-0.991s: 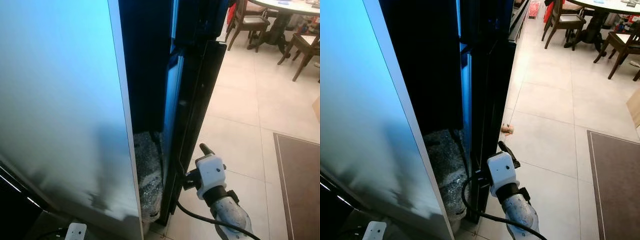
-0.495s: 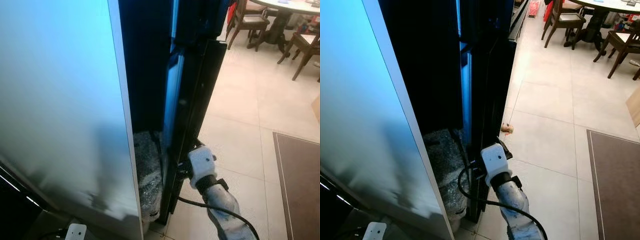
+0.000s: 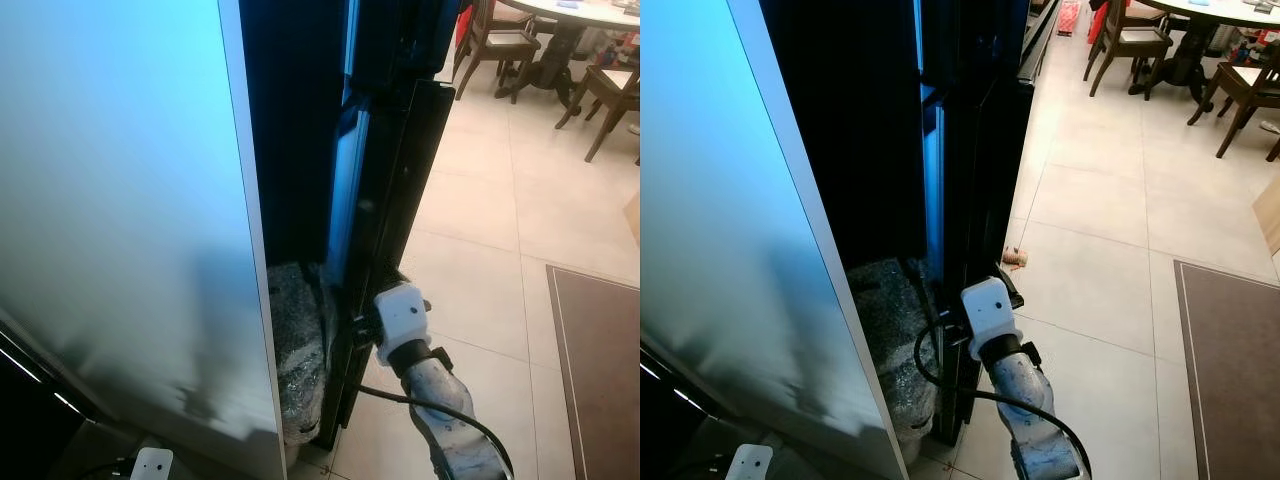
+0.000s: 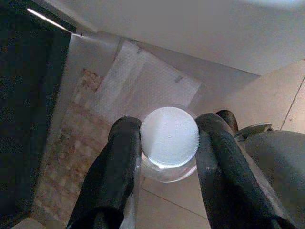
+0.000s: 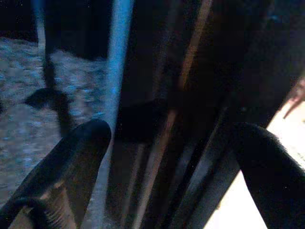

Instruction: Restocking fridge

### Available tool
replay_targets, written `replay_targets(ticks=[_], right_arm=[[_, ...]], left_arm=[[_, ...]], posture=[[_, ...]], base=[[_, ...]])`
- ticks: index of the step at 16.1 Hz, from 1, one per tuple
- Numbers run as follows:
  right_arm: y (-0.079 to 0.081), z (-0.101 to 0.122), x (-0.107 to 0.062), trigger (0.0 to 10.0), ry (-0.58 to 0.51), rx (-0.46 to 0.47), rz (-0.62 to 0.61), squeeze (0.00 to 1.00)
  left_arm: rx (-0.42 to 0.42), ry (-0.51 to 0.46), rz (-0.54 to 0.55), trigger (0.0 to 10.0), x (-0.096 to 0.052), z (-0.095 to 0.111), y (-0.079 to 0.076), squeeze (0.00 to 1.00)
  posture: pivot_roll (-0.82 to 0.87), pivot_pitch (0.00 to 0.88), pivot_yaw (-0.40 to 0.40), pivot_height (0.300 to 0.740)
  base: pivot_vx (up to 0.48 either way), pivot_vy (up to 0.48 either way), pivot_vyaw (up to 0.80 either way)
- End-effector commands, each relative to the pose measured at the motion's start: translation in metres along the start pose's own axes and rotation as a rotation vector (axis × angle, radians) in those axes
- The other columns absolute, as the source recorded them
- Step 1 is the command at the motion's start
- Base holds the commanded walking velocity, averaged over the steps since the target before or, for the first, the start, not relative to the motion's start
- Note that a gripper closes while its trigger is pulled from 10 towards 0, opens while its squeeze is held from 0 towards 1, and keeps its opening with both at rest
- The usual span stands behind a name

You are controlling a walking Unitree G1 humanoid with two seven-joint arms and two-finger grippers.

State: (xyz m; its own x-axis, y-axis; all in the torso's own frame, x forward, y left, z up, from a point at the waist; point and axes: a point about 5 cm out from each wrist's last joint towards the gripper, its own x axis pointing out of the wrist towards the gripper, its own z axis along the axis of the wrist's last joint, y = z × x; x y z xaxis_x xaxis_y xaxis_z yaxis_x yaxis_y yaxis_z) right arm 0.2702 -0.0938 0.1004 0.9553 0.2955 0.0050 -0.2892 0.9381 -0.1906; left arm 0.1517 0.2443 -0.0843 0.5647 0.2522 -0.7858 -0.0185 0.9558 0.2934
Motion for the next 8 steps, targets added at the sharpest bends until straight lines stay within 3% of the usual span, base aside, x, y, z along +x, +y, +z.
replay_targets(ticks=[1, 8], right_arm=[[-0.006, 0.002, 0.001, 10.0, -0.009, -0.015, -0.034, 0.0], [-0.04, 0.001, -0.012, 10.0, -0.007, -0.06, -0.256, 0.0]], left_arm=[[0.002, 0.017, 0.005, 10.0, -0.001, -0.005, 0.001, 0.0], [0.006, 0.024, -0.003, 10.0, -0.002, -0.007, -0.002, 0.0]], posture=[[-0.11, 0.0, -0.02, 0.74], [-0.12, 0.0, -0.023, 0.74]], base=[[0.0, 0.0, 0.0], [0.0, 0.0, 0.0]])
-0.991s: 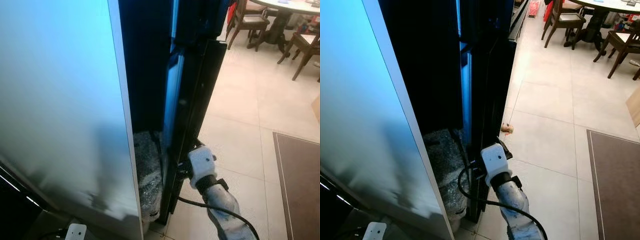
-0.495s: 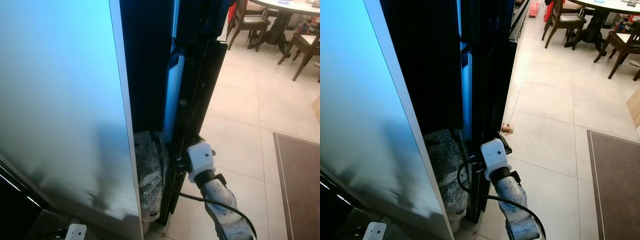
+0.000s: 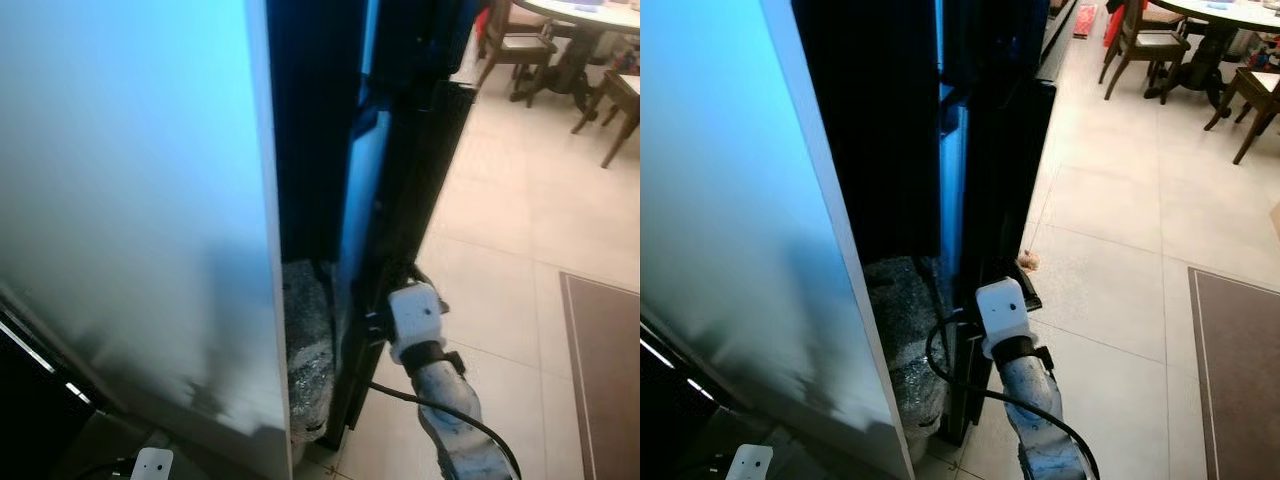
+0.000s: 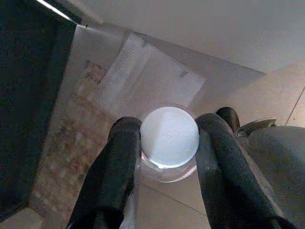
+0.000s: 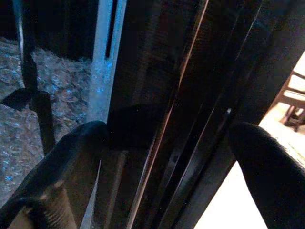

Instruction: Restocking fridge

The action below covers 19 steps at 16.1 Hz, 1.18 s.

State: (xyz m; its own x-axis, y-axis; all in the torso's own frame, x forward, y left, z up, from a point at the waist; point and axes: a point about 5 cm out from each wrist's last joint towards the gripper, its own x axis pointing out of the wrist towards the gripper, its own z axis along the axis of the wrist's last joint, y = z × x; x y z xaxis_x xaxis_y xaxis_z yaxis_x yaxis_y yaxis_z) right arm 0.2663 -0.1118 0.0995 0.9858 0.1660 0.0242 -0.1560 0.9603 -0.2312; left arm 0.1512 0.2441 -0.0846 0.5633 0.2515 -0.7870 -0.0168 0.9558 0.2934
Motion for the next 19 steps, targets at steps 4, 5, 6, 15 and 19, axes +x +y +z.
replay_targets(ticks=[4, 5, 6, 15, 19], right_arm=[[-0.049, -0.004, -0.015, 10.0, 0.027, -0.032, -0.257, 0.0], [-0.052, -0.005, -0.017, 10.0, 0.037, -0.031, -0.27, 0.0], [-0.064, -0.012, -0.026, 10.0, 0.072, -0.034, -0.327, 0.0], [-0.132, -0.098, -0.117, 10.0, 0.458, 0.117, -0.809, 0.0], [-0.112, -0.131, -0.12, 10.0, 0.576, 0.158, -0.672, 0.0]], left_arm=[[0.006, 0.025, -0.005, 10.0, -0.002, -0.008, -0.003, 0.0], [0.006, 0.025, -0.005, 10.0, -0.002, -0.008, -0.003, 0.0], [0.007, 0.027, -0.007, 10.0, -0.002, -0.009, -0.004, 0.0], [0.012, 0.036, -0.021, 10.0, -0.003, -0.012, -0.009, 0.0], [0.015, 0.055, -0.026, 10.0, -0.004, -0.016, -0.008, 0.0]], posture=[[-0.13, 0.0, -0.025, 0.74], [-0.13, 0.0, -0.025, 0.74], [-0.14, 0.0, -0.027, 0.74], [-0.15, 0.0, -0.03, 0.74], [-0.16, 0.0, -0.028, 0.74]], base=[[0.0, 0.0, 0.0], [0.0, 0.0, 0.0], [0.0, 0.0, 0.0], [0.0, 0.0, 0.0], [0.0, 0.0, 0.0]])
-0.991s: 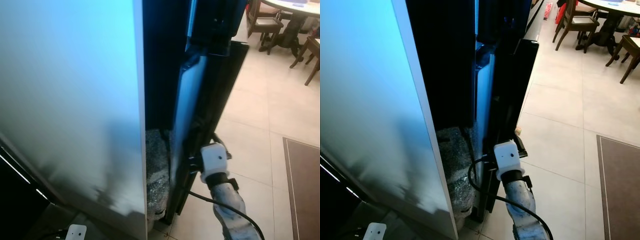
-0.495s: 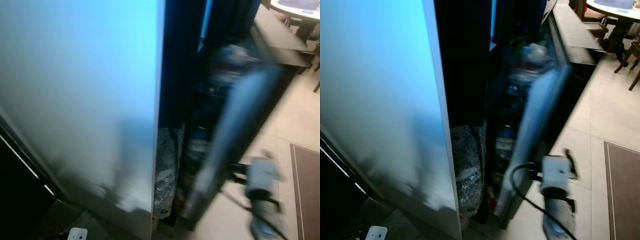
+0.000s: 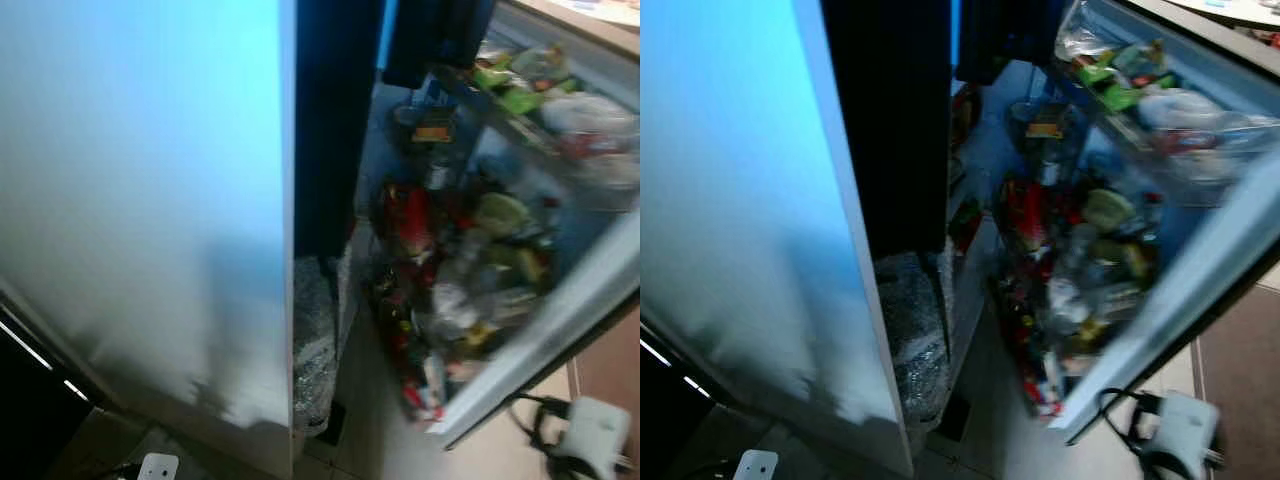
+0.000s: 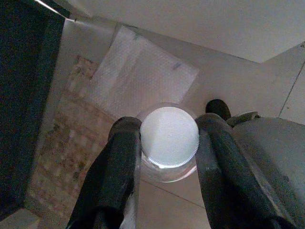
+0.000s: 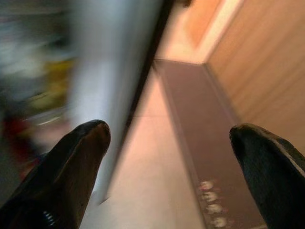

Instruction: Restocking fridge

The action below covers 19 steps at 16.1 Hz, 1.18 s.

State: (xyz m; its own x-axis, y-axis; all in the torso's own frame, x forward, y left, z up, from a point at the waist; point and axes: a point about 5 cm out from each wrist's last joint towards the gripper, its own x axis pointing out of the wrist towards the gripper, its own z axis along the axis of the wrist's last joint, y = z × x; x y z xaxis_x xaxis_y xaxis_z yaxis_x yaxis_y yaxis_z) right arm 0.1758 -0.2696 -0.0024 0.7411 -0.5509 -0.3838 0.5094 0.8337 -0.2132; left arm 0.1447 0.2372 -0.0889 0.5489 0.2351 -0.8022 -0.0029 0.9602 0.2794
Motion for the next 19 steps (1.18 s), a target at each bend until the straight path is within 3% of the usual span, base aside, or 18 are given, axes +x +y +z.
replay_targets(ticks=[1, 5, 7, 11, 14, 19], right_arm=[[0.007, -0.014, 0.001, 10.0, 0.047, -0.013, 0.068, 0.0], [0.032, -0.066, -0.007, 10.0, 0.281, -0.1, 0.339, 0.0], [0.035, -0.088, -0.016, 10.0, 0.394, -0.167, 0.395, 0.0], [0.035, -0.117, -0.035, 10.0, 0.582, -0.195, 0.402, 0.0], [0.038, -0.12, -0.038, 10.0, 0.593, -0.179, 0.418, 0.0], [0.017, -0.126, -0.037, 10.0, 0.633, -0.198, 0.41, 0.0]], left_arm=[[0.011, 0.043, -0.008, 10.0, -0.002, -0.01, -0.001, 0.0], [0.011, 0.05, -0.012, 10.0, -0.002, -0.011, 0.0, 0.0], [0.014, 0.052, -0.015, 10.0, -0.002, -0.011, 0.0, 0.0], [0.018, 0.051, -0.02, 10.0, -0.001, -0.008, -0.001, 0.0], [0.017, 0.046, -0.017, 10.0, 0.0, -0.005, 0.0, 0.0], [0.018, 0.05, -0.019, 10.0, 0.0, -0.005, 0.0, 0.0]], posture=[[-0.15, 0.0, -0.027, 0.74], [-0.16, 0.0, -0.02, 0.74], [-0.16, 0.0, -0.016, 0.74], [-0.15, 0.0, -0.009, 0.74], [-0.15, 0.0, -0.005, 0.74], [-0.15, 0.0, -0.007, 0.74]], base=[[0.0, 0.0, 0.0], [0.0, 0.0, 0.0], [0.0, 0.0, 0.0], [0.0, 0.0, 0.0], [0.0, 0.0, 0.0], [0.0, 0.0, 0.0]])
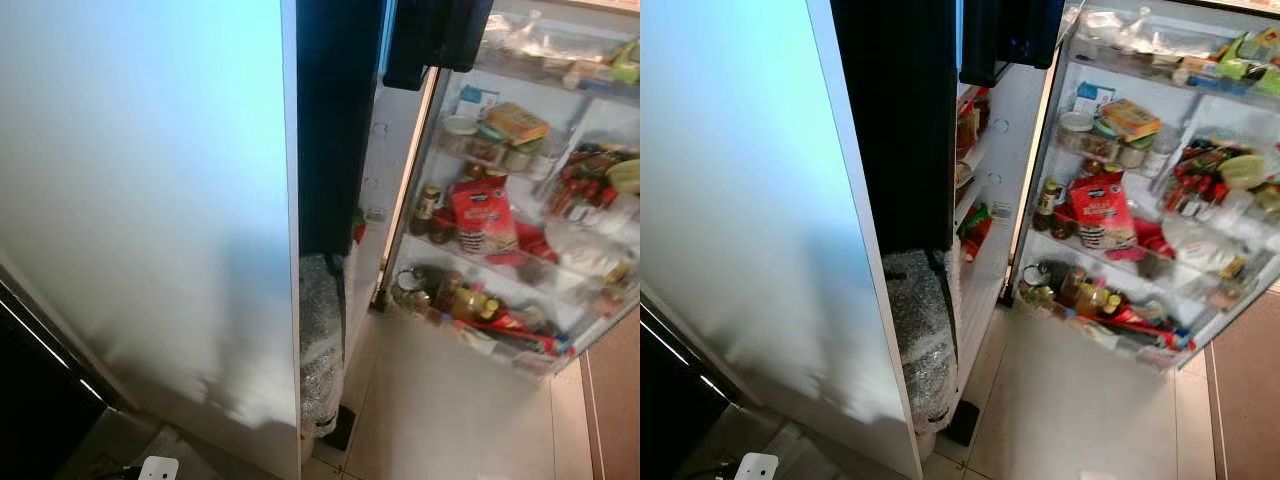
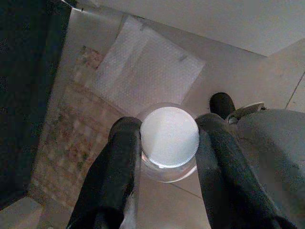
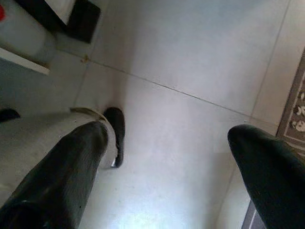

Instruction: Restocking fridge

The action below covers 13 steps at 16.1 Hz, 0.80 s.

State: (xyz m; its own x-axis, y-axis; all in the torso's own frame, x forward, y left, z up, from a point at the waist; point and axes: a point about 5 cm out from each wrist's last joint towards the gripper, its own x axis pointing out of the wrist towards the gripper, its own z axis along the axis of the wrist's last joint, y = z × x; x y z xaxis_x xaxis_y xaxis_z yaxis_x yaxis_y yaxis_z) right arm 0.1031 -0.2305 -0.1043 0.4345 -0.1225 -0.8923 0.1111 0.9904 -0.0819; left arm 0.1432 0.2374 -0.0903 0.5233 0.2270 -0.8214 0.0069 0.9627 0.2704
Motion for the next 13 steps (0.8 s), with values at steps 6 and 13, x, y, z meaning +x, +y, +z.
replay_targets(ticks=[6, 13], right_arm=[[0.009, -0.012, -0.001, 10.0, 0.044, -0.007, 0.01, 0.0], [0.012, -0.007, 0.001, 10.0, 0.044, -0.014, 0.014, 0.0]], left_arm=[[0.014, 0.024, -0.006, 10.0, 0.0, -0.004, 0.0, 0.0], [0.014, 0.024, -0.007, 10.0, 0.0, -0.004, -0.001, 0.0]], posture=[[-0.15, 0.0, -0.007, 0.74], [-0.14, 0.0, -0.008, 0.74]], base=[[0.0, 0.0, 0.0], [0.0, 0.0, 0.0]])
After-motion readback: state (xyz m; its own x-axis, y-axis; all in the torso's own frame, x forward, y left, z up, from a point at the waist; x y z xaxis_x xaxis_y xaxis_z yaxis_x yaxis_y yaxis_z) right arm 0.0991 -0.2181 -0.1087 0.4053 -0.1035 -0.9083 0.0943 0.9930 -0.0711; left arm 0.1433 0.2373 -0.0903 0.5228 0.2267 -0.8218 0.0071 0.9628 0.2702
